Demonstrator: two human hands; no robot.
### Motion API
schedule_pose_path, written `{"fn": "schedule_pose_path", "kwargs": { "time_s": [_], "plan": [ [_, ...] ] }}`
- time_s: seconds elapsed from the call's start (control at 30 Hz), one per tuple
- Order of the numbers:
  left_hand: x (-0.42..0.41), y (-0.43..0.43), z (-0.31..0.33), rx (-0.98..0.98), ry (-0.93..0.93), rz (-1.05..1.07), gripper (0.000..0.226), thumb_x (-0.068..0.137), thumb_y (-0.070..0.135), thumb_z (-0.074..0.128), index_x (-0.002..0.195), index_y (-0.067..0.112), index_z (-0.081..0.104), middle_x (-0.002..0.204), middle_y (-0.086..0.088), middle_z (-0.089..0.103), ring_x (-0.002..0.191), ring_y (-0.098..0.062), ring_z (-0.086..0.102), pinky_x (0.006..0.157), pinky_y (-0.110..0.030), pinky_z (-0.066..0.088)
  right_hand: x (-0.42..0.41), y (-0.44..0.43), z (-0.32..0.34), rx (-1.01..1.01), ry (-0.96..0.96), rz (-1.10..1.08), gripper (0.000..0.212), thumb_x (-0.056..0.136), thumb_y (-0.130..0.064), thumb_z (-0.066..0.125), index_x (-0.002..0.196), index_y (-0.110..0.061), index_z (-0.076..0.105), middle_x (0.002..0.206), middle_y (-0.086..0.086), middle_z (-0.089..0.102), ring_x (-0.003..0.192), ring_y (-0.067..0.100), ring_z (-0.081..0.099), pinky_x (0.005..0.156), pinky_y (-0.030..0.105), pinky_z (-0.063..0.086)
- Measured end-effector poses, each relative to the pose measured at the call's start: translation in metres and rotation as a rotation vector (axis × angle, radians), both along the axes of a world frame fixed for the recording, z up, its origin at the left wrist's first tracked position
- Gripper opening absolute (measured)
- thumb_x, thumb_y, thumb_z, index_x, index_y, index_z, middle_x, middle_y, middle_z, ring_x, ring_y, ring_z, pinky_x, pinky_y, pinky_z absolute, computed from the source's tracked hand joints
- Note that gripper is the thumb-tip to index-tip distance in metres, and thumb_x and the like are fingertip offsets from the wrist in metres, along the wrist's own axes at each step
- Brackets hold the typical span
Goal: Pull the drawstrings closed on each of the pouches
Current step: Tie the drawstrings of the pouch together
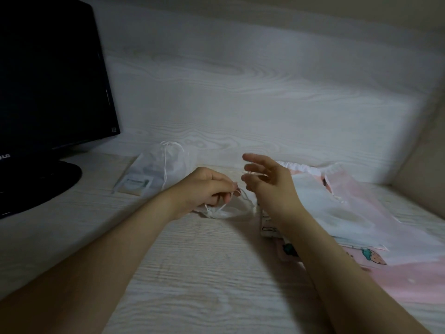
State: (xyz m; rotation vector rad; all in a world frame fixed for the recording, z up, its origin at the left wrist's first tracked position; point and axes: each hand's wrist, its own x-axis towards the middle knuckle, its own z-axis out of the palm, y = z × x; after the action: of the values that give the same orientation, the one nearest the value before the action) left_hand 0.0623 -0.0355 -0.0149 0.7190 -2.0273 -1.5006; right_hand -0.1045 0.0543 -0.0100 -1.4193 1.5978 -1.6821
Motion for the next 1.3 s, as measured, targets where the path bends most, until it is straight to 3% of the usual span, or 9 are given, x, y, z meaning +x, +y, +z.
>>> {"fn": "schedule_pose_path", "kwargs": {
  "time_s": [0.1,0.27,0.37,0.47,0.67,0.83,0.97,1.07,1.3],
  "plan": [
    [0.000,-0.006,-0.001,0.023,0.020,0.061,0.022,0.099,0.023,0.070,0.094,0.005,0.082,0.072,-0.007,0.064,0.058,-0.020,0.043,0.066,-0.037,0.031,0.004,0.002,-0.001,0.006,0.090,-0.007,0.034,0.083,-0.012,0.068,0.112,-0.029,0.066,0.110,0.003,0.065,0.080,0.022,0.072,0.081,0.048,0.062],
    [0.001,-0.008,-0.001,0.006,0.037,0.058,0.023,0.094,0.032,0.074,0.097,0.012,0.084,0.083,-0.022,0.056,0.082,-0.026,0.048,0.078,-0.039,0.038,0.012,0.001,-0.011,-0.048,0.485,-0.038,0.033,0.083,-0.023,0.079,0.111,-0.028,0.063,0.100,-0.007,0.059,0.071,0.012,0.057,0.068,0.034,0.052],
    [0.000,-0.010,-0.002,-0.011,0.029,0.071,0.020,0.099,0.022,0.070,0.090,0.012,0.084,0.076,-0.010,0.053,0.067,-0.012,0.048,0.061,-0.021,0.040,0.009,-0.006,-0.014,-0.134,0.689,-0.144,0.021,0.083,-0.030,0.084,0.101,-0.025,0.073,0.089,-0.010,0.062,0.079,0.004,0.058,0.071,0.020,0.045],
    [0.000,-0.004,0.000,-0.014,-0.012,0.073,0.032,0.100,0.022,0.066,0.071,0.013,0.076,0.067,-0.005,0.054,0.053,-0.007,0.043,0.056,-0.019,0.036,0.004,-0.008,-0.013,-0.168,0.812,-0.174,0.012,0.084,-0.027,0.085,0.096,-0.023,0.081,0.086,-0.006,0.067,0.072,-0.001,0.057,0.070,0.006,0.039],
    [0.000,-0.005,0.002,0.001,-0.024,0.173,0.016,0.092,0.017,0.066,0.101,0.005,0.069,0.071,-0.005,0.068,0.063,-0.015,0.051,0.054,-0.024,0.041,-0.001,-0.020,-0.023,0.023,1.036,-0.212,0.015,0.088,-0.018,0.066,0.083,-0.015,0.080,0.079,0.007,0.074,0.076,0.025,0.066,0.070,0.040,0.054],
    [-0.001,-0.010,-0.006,-0.332,0.004,0.237,0.015,0.085,-0.003,0.074,0.091,0.011,0.070,0.077,0.002,0.072,0.068,-0.009,0.063,0.070,-0.027,0.054,0.003,-0.014,-0.018,0.070,0.770,-0.200,0.014,0.094,-0.013,0.066,0.095,-0.011,0.080,0.090,0.004,0.077,0.085,0.019,0.070,0.078,0.034,0.056],
    [-0.003,-0.016,-0.012,-0.575,-0.003,0.284,0.030,0.085,-0.003,0.073,0.088,0.025,0.082,0.088,0.014,0.078,0.086,-0.004,0.071,0.078,-0.021,0.055,0.002,-0.008,-0.011,0.107,0.533,-0.149,0.018,0.098,-0.019,0.067,0.082,-0.014,0.075,0.063,-0.013,0.062,0.060,-0.002,0.057,0.055,0.009,0.038],
    [-0.004,-0.014,-0.015,-0.564,-0.028,0.222,0.025,0.087,0.014,0.081,0.101,0.034,0.082,0.102,0.022,0.077,0.100,-0.001,0.068,0.083,-0.013,0.049,0.002,-0.008,-0.011,0.103,0.423,-0.119,0.026,0.099,-0.020,0.066,0.075,-0.011,0.072,0.048,-0.014,0.048,0.048,0.001,0.046,0.050,0.013,0.035],
    [-0.006,-0.008,-0.008,-0.474,-0.009,0.254,0.010,0.091,0.032,0.076,0.087,0.025,0.080,0.094,0.009,0.078,0.094,-0.008,0.071,0.088,-0.035,0.058,0.004,-0.006,-0.009,0.063,0.412,-0.201,0.025,0.100,-0.021,0.066,0.075,-0.025,0.069,0.054,-0.020,0.055,0.060,-0.014,0.056,0.056,0.003,0.037]
  ]
}}
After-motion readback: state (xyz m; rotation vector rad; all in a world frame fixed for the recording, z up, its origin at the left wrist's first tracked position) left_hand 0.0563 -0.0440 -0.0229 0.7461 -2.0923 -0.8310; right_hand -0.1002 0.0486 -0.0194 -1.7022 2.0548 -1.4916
